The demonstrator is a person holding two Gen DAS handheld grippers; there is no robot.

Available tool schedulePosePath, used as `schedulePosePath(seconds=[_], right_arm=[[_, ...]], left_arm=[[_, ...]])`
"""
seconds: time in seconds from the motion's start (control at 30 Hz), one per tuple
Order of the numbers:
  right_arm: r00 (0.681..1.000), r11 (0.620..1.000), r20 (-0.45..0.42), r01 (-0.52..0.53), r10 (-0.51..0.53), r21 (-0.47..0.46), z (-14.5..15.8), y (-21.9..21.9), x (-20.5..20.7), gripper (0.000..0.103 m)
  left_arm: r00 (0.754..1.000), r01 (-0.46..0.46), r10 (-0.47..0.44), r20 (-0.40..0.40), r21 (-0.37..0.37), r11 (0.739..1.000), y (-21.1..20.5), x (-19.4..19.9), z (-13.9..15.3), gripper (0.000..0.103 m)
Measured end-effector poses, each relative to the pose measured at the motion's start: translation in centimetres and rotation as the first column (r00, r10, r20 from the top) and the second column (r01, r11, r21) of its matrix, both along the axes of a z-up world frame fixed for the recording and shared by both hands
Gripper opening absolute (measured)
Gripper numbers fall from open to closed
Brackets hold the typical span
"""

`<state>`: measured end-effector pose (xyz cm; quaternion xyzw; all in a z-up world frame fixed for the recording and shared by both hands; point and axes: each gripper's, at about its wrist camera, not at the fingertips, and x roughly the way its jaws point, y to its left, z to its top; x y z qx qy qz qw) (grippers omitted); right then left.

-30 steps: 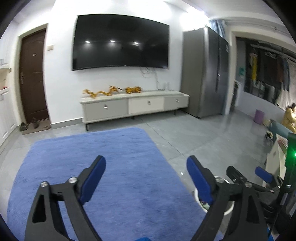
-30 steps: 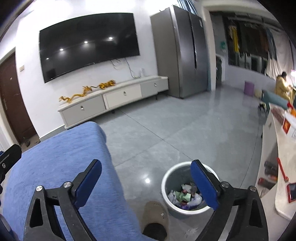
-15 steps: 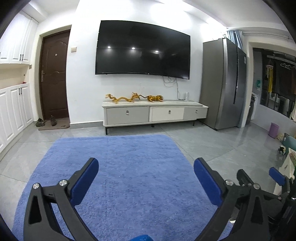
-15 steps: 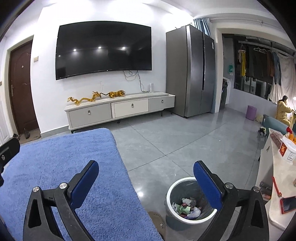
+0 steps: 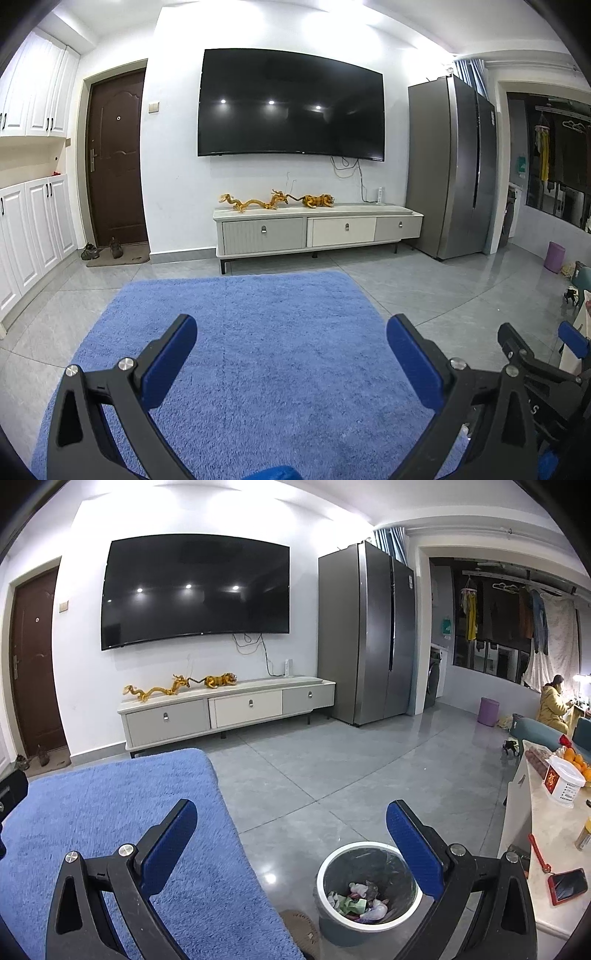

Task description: Collect trash

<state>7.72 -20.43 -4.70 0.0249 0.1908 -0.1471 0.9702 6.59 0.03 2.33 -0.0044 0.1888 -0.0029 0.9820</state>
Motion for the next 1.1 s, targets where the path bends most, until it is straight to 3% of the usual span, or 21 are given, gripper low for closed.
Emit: schedulePosePath(seconds=[1.1], right_arm=[[0.999,0.999,-0.004,0.034,-0.034,-0.017,-0.5,-1.1,-0.3,0.103]], left_arm=[[0.998,0.035,-0.033,-0.056,0.021,0.999,-1.0,1.1,-2.2,0.103]])
